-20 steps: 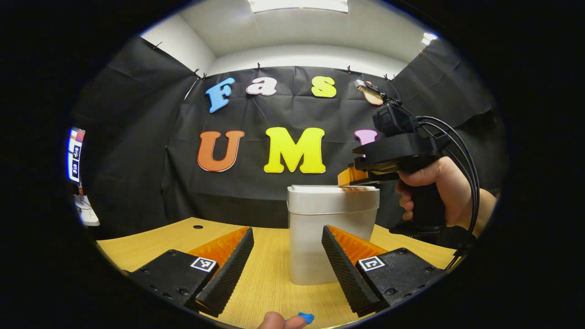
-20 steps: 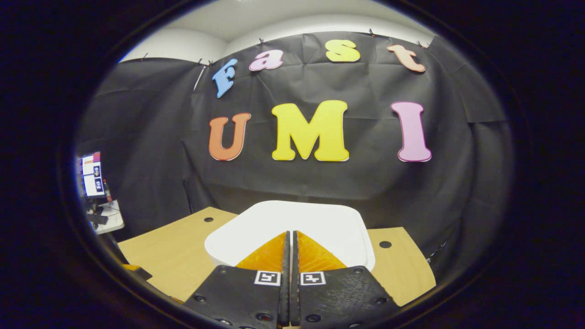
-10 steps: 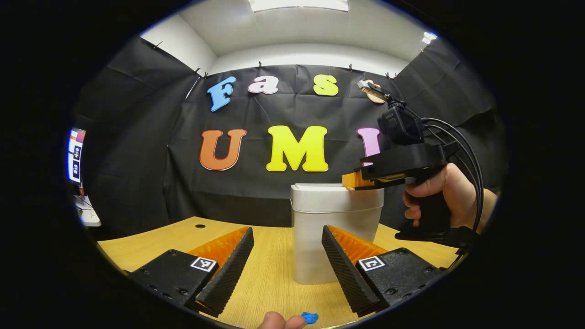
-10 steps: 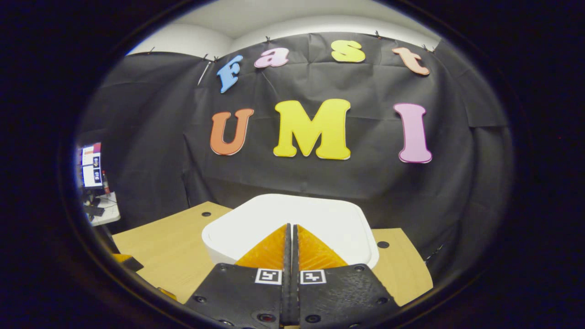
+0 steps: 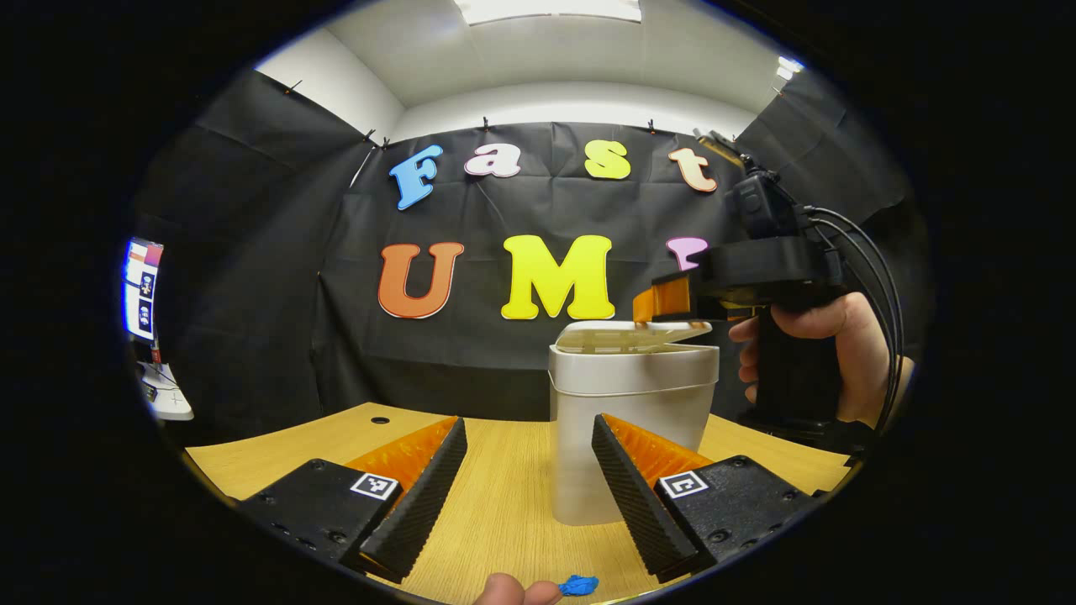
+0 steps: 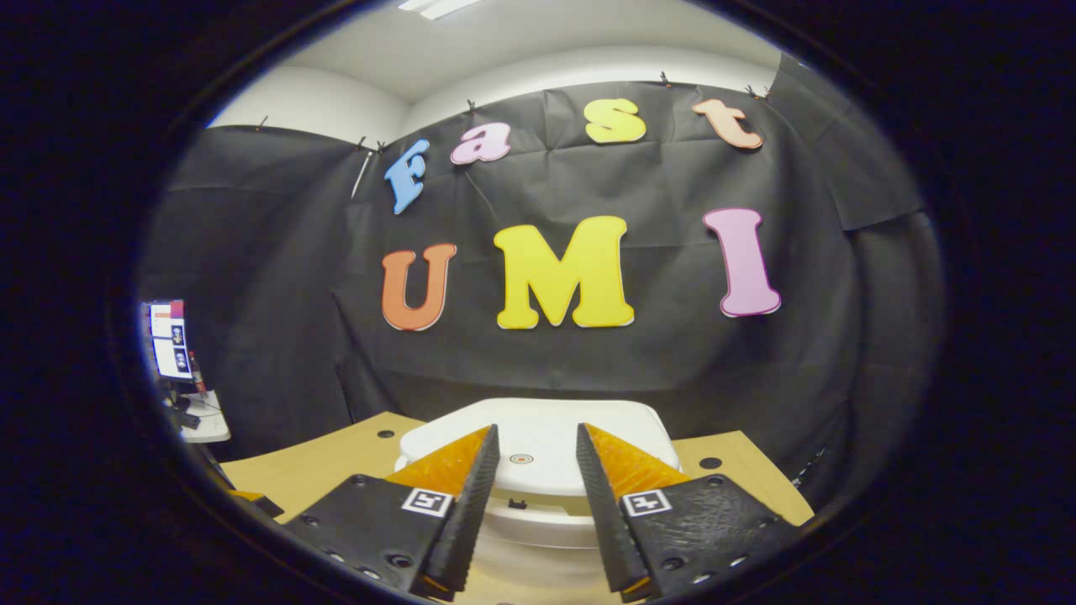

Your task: Press the lid of the desktop garbage bin to open it, pick up the crumpled paper on the desktop and throw it into the bin, then pick up the pop can on the desktop and drop it into the bin, and finally close the garbage bin lid.

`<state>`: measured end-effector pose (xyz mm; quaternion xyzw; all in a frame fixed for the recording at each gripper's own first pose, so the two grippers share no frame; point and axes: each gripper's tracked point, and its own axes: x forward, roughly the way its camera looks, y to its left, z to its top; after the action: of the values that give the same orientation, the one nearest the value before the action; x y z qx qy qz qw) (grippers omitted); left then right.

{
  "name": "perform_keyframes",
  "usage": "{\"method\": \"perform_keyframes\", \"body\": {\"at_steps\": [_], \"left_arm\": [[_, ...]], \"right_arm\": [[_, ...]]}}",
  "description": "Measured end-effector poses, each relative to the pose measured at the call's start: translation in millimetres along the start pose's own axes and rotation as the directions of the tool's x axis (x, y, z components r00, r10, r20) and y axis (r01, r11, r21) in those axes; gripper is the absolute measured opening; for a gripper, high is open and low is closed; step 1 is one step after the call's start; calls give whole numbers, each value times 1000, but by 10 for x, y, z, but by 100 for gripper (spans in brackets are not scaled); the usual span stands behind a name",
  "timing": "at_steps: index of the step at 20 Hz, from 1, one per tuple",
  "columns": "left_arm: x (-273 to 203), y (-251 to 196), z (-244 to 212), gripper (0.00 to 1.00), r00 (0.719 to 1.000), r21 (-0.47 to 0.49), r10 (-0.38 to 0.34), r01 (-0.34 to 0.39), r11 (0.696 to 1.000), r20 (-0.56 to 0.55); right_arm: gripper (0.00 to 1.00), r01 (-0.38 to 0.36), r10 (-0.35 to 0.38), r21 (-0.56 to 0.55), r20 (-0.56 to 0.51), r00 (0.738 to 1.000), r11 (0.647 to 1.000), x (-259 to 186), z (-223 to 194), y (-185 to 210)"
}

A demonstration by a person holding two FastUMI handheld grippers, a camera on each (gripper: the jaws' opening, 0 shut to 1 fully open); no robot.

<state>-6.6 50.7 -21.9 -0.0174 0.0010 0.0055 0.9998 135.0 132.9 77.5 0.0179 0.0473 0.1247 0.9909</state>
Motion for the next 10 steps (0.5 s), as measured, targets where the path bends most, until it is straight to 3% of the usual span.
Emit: {"method": "perform_keyframes", "body": {"at_steps": [1, 5, 10], "left_arm": [[-12, -3, 12, 96, 1000, -5, -3, 3, 1000, 3], [-23, -30, 25, 96, 1000, -27, -18, 19, 999, 6], [-2, -73, -1, 96, 999, -30, -35, 35, 999, -4]], "right_arm": [[76, 2, -2, -12, 20, 1000, 1000, -58, 65, 5], [96, 10, -4, -63, 93, 996, 998, -310, 186, 50], [95, 12, -3, -76, 119, 993, 997, -585, 102, 28]]}}
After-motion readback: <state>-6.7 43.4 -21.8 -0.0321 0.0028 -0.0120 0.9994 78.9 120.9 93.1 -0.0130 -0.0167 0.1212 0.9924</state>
